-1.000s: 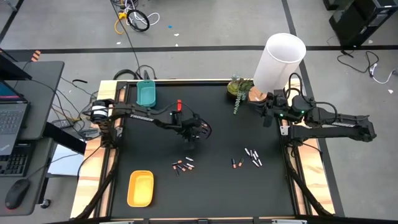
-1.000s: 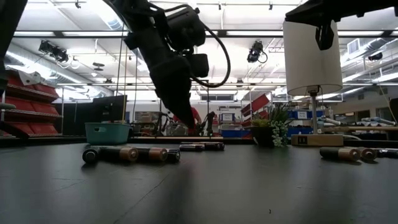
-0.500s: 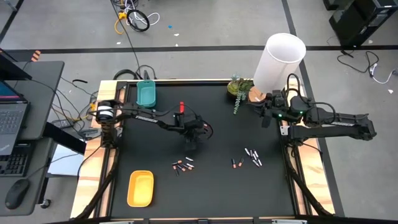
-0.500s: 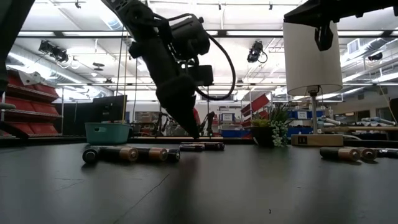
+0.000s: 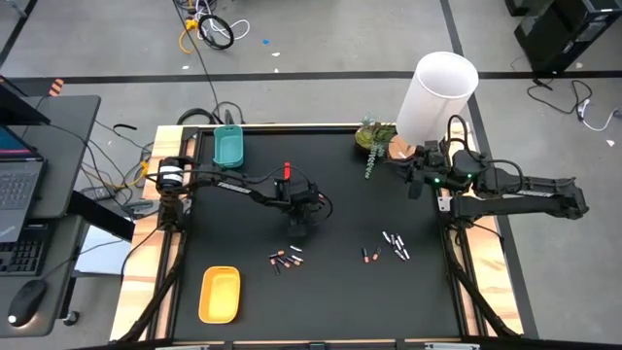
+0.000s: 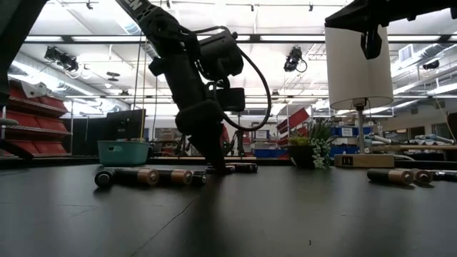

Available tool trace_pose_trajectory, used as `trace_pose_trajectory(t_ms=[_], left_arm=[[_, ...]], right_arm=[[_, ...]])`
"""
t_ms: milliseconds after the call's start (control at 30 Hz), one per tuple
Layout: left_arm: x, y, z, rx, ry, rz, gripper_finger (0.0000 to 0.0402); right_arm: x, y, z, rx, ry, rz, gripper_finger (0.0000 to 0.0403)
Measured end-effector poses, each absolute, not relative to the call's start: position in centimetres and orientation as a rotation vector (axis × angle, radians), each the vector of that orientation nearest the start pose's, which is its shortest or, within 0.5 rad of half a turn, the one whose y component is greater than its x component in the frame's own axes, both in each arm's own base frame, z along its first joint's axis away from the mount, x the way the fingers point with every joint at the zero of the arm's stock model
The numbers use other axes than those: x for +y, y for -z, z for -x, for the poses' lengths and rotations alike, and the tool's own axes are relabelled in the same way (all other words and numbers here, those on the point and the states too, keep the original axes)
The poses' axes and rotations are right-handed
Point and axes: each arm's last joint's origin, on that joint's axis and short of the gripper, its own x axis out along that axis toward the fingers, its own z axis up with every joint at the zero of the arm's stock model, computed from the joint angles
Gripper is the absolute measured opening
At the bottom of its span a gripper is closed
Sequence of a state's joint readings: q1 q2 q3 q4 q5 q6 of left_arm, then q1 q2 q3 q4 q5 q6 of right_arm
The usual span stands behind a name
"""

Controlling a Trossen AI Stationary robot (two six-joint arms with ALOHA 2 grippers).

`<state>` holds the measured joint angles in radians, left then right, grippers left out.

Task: Sort batteries
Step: Put the silver battery into the blue bin

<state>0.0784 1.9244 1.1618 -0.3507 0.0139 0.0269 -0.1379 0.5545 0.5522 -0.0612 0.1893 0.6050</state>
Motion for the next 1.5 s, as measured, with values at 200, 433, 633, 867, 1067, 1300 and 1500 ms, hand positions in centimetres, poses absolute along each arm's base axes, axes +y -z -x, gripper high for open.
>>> trace_pose_trajectory(t_ms=[200, 433, 633, 867, 1067, 1300, 1500], left_arm=[[2.7, -12.5, -37.1, 1.180, -0.015, 0.051, 0.0028], [2.5, -12.7, -37.3, 1.186, -0.037, 0.056, 0.0028], [2.5, -15.8, -37.2, 1.179, -0.074, 0.044, 0.0028], [2.6, -21.0, -36.1, 1.063, -0.123, 0.049, 0.0028], [3.6, -25.2, -32.8, 1.024, -0.272, 0.079, 0.0028], [7.5, -26.8, -26.8, 0.981, -0.466, 0.213, 0.0028], [10.7, -26.4, -21.7, 0.917, -0.578, 0.383, 0.0028]], right_arm=[[-2.4, -29.6, -13.5, -0.044, 0.339, -0.594, 0.0014], [-2.4, -29.8, -13.4, -0.062, 0.334, -0.594, 0.0014], [-2.4, -29.8, -13.4, -0.062, 0.336, -0.592, 0.0014], [-2.5, -30.0, -13.4, -0.080, 0.344, -0.584, 0.0014], [-2.5, -30.5, -13.4, -0.127, 0.330, -0.564, 0.0014], [-2.5, -30.7, -13.4, -0.148, 0.324, -0.562, 0.0014], [-2.5, -30.6, -13.5, -0.148, 0.334, -0.571, 0.0014]])
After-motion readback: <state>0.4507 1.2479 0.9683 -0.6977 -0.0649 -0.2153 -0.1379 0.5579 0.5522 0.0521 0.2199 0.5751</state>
